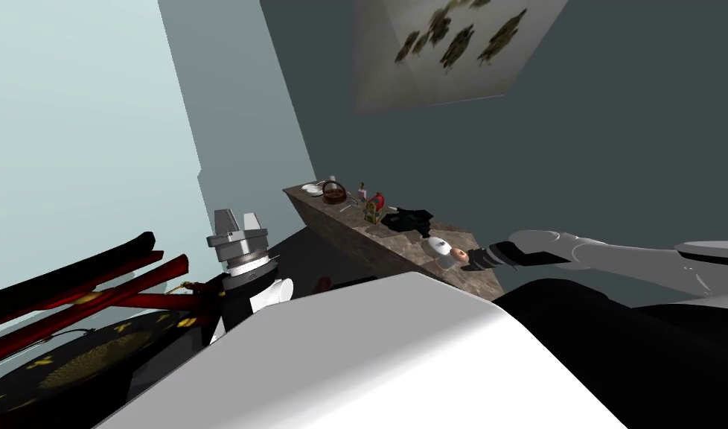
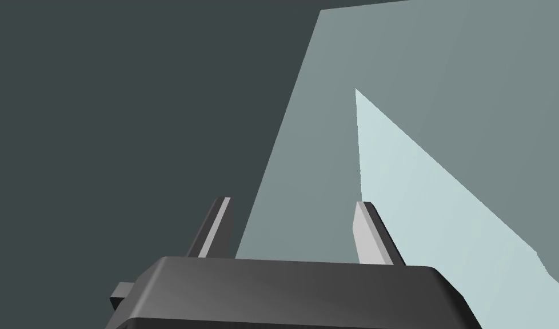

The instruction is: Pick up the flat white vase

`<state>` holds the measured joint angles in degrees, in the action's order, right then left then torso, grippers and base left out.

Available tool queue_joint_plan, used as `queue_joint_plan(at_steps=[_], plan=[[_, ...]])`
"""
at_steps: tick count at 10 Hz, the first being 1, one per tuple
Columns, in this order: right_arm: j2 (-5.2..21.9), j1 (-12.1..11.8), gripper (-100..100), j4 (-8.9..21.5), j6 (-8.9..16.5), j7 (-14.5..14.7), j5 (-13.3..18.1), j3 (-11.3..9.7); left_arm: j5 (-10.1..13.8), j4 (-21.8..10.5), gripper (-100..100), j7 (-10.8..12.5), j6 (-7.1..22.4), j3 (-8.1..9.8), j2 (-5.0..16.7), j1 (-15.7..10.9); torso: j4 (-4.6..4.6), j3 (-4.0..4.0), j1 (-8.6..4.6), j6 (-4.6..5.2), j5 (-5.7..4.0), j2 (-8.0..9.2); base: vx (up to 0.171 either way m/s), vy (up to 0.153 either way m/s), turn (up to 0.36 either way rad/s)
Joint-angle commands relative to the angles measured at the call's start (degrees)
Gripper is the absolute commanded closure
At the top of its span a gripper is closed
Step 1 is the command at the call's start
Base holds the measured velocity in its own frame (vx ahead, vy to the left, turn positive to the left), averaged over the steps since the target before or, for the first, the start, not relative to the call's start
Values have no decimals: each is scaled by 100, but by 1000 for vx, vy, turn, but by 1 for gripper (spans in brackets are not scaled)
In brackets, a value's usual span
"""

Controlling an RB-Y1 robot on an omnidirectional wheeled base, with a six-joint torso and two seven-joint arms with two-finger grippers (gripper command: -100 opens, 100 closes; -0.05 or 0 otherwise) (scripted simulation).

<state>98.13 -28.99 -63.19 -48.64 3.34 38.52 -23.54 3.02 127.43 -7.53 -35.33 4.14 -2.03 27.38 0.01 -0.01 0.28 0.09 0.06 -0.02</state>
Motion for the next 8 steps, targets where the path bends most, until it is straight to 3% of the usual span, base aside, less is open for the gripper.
queue_joint_plan(at_steps=[1,3,7,8], plan=[[164,16,-100,260,-76,19,60,-113,0,0,0,0,0,0,0,0,0,0,0,0,0,0,34,48,190],[343,0,-100,492,-63,26,125,-277,0,0,0,0,0,-1,0,0,-4,-9,8,-7,2,-16,84,70,332],[317,-20,-100,615,-23,32,169,-458,0,0,0,0,0,0,0,0,-4,-9,-1,-4,-1,-16,70,35,195],[300,73,-100,637,-73,-1,254,-432,0,0,0,0,0,0,0,0,-6,-14,-3,-4,-3,-23,43,5,43]])
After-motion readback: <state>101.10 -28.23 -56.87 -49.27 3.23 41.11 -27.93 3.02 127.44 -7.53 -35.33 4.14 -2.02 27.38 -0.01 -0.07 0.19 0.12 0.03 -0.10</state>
